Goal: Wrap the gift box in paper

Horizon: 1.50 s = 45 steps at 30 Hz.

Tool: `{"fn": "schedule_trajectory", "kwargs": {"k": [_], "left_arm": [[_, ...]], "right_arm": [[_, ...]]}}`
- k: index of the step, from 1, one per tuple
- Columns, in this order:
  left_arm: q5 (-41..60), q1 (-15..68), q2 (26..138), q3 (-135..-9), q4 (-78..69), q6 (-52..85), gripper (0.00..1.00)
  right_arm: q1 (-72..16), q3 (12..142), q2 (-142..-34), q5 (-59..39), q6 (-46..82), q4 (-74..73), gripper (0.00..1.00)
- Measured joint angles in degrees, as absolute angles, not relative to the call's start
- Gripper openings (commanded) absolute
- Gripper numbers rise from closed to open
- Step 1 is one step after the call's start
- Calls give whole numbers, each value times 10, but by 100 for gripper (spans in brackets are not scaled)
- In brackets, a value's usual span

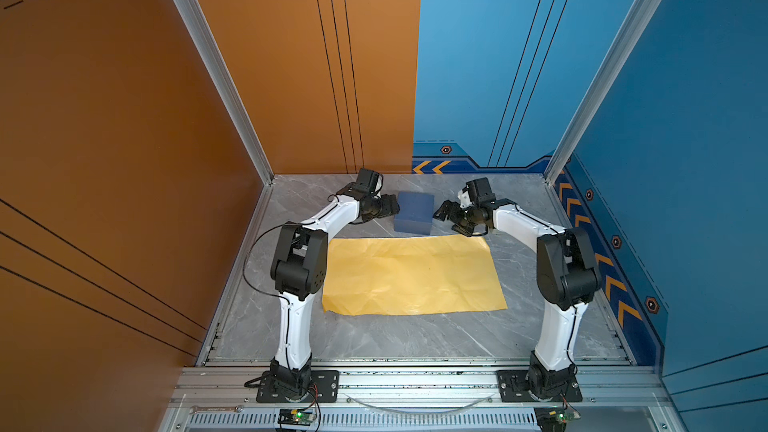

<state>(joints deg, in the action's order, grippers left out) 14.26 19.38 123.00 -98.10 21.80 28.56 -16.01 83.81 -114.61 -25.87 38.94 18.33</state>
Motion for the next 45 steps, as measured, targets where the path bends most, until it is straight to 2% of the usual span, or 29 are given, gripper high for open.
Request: {"fn": "schedule_trajectory", "kwargs": {"k": [2, 3, 8, 15, 45], "left_arm": [[155, 201, 1256, -998, 210, 293, 87], [161, 204, 1268, -1004, 206, 298, 83], [183, 211, 1290, -1029, 191, 318, 78], [199, 216, 1296, -1030, 175, 333, 64], [221, 203, 1282, -987, 108, 358, 62]], "right_arm": [[-166, 867, -1173, -269, 391, 183, 84], [-170, 881, -1186, -270, 391, 184, 84], [-180, 941, -1239, -279, 391, 189, 74], [-189, 995, -1271, -287, 388, 208, 61], [-223, 1020, -1254, -235, 391, 260, 59]]}}
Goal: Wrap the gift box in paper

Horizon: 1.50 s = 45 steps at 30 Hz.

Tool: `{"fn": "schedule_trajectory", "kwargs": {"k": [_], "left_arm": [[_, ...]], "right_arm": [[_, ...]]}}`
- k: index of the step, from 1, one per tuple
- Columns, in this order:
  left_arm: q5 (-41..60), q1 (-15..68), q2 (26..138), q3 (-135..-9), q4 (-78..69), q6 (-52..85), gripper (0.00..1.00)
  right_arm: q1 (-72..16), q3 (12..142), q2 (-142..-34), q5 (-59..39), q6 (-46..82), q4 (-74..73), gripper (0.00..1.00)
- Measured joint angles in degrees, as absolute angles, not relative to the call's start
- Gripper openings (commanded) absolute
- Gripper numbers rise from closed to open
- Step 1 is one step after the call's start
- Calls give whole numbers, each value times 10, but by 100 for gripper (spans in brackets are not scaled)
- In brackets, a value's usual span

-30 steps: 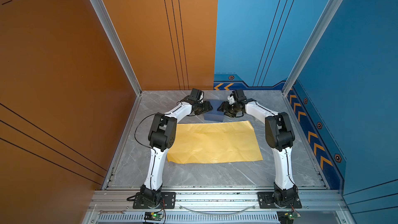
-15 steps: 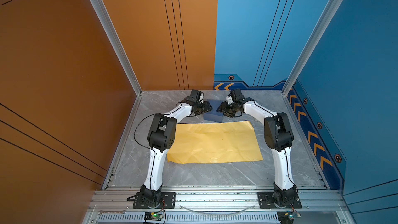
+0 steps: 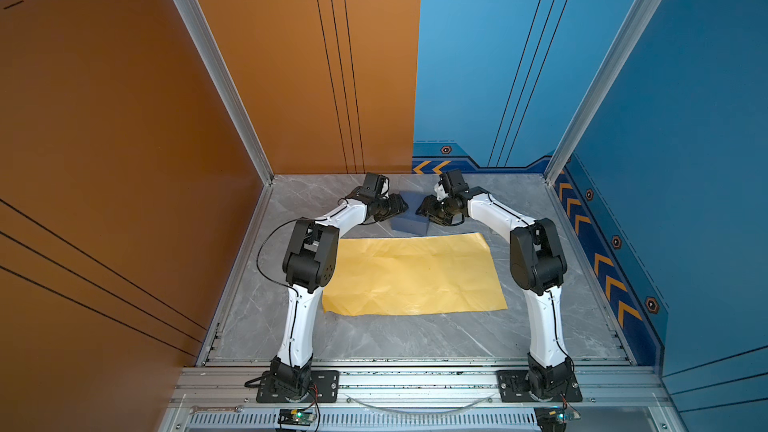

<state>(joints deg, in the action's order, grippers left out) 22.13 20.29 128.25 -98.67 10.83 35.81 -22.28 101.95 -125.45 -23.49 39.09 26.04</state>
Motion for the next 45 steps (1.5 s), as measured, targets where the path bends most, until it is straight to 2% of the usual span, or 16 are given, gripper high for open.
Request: {"fn": "schedule_trajectory", "kwargs": {"k": [13, 29, 32, 36, 40, 42, 45], "left_arm": [[247, 194, 1273, -978, 103, 360, 62], [272, 204, 1217, -912, 122, 323, 63], [271, 213, 1208, -900, 136, 310, 69], [270, 224, 1203, -891, 158, 295, 73], [264, 226, 1201, -896, 183, 276, 74], [260, 224, 1201, -907, 199, 265, 74], [260, 221, 1214, -954, 216, 247, 74]], "right_arm": [[-239, 1019, -1228, -211, 396, 277, 59], [-281, 859, -1092, -196, 427, 253, 60], [-286, 817, -1072, -194, 438, 240, 65], [-292, 766, -1034, -194, 449, 227, 78], [-285, 715, -967, -196, 452, 216, 82], [-271, 688, -929, -197, 453, 211, 79], [-238, 643, -884, -199, 455, 203, 64]]}}
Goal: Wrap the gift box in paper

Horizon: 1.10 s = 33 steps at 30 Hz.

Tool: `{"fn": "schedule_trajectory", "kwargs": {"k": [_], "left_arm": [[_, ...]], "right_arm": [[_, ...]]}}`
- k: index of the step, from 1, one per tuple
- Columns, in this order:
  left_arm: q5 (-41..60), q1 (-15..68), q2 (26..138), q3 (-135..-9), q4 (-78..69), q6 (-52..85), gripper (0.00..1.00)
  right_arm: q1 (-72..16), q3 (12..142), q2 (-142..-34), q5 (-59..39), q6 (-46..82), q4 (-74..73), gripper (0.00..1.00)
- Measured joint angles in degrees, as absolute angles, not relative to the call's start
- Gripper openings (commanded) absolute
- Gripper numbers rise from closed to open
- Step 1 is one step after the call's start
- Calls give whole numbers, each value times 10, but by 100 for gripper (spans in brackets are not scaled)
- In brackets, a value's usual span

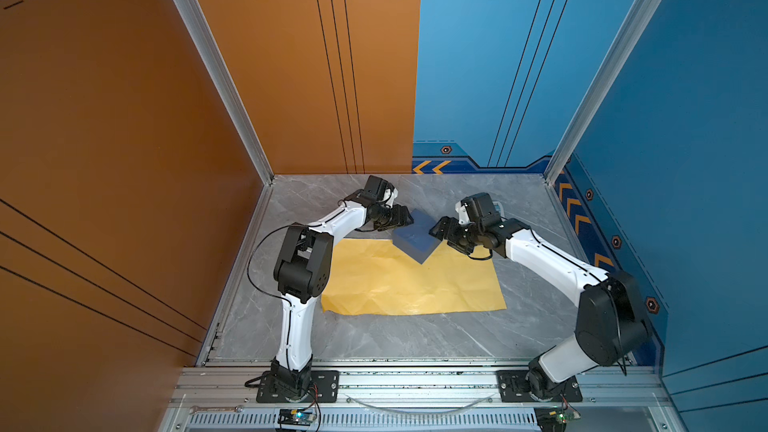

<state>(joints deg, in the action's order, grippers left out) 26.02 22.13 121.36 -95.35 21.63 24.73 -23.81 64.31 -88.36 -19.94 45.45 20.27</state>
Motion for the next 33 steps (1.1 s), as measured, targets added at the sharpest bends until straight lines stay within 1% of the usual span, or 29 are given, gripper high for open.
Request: {"fn": "schedule_trajectory", "kwargs": {"k": [4, 8, 13, 15, 21, 25, 29, 33], "left_arm": [[274, 221, 1250, -1030, 217, 227, 74], [298, 225, 1296, -1084, 223, 208, 73], [331, 238, 1333, -1098, 242, 189, 73], [345, 242, 1338, -1098, 247, 183, 71], [377, 248, 1336, -1092, 251, 160, 70], [392, 249, 1325, -1070, 252, 142, 69], [405, 251, 1304, -1036, 253, 122, 69], [413, 256, 1275, -1003, 255, 102, 69]], "right_arm": [[-196, 594, -884, -208, 464, 188, 48], [-183, 566, -916, -211, 469, 178, 39], [-173, 550, -950, -212, 471, 156, 23], [-167, 546, -959, -212, 474, 146, 19], [-153, 522, -978, -208, 475, 128, 10], [-149, 515, -989, -207, 477, 124, 7], [-149, 515, -994, -205, 477, 110, 4], [-147, 515, -997, -205, 477, 98, 4]]}}
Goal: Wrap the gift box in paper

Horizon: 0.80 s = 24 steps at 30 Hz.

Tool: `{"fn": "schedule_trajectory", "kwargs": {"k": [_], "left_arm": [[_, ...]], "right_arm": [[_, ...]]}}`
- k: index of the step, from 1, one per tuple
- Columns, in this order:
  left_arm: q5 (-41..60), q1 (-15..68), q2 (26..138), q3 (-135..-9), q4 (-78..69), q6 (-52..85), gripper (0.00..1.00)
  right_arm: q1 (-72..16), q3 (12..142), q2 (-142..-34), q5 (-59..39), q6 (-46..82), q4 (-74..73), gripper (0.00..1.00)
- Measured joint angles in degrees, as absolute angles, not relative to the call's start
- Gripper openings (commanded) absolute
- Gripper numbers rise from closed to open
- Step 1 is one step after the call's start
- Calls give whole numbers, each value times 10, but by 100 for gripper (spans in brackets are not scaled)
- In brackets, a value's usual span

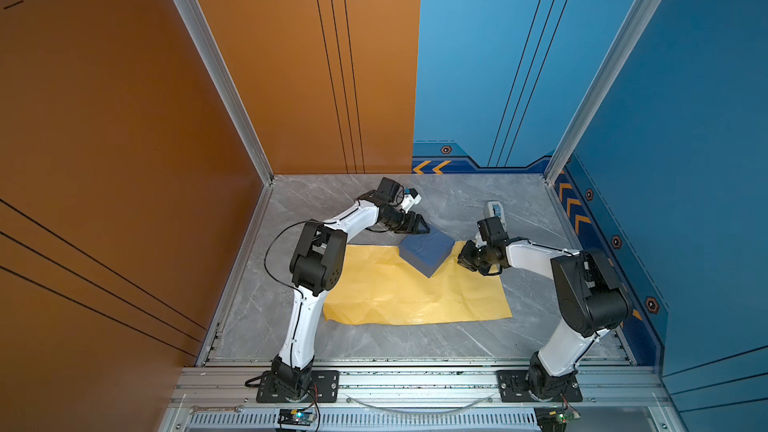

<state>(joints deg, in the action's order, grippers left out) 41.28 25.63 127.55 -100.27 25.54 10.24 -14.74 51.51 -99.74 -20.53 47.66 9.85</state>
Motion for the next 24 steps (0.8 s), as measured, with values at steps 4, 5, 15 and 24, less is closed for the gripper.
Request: {"fn": "schedule_trajectory", "kwargs": {"k": [4, 5, 15, 24], "left_arm": [[420, 263, 1252, -980, 255, 89, 69], [423, 264, 1245, -972, 255, 87, 69], [374, 259, 1132, -857, 257, 114, 62], [227, 248, 924, -645, 230, 272, 56]], "right_arm": [[-147, 515, -998, -205, 477, 97, 4], [-147, 515, -998, -205, 477, 96, 4], [-141, 517, -973, -193, 463, 106, 50], [-127, 517, -835, -202, 433, 143, 73]]}}
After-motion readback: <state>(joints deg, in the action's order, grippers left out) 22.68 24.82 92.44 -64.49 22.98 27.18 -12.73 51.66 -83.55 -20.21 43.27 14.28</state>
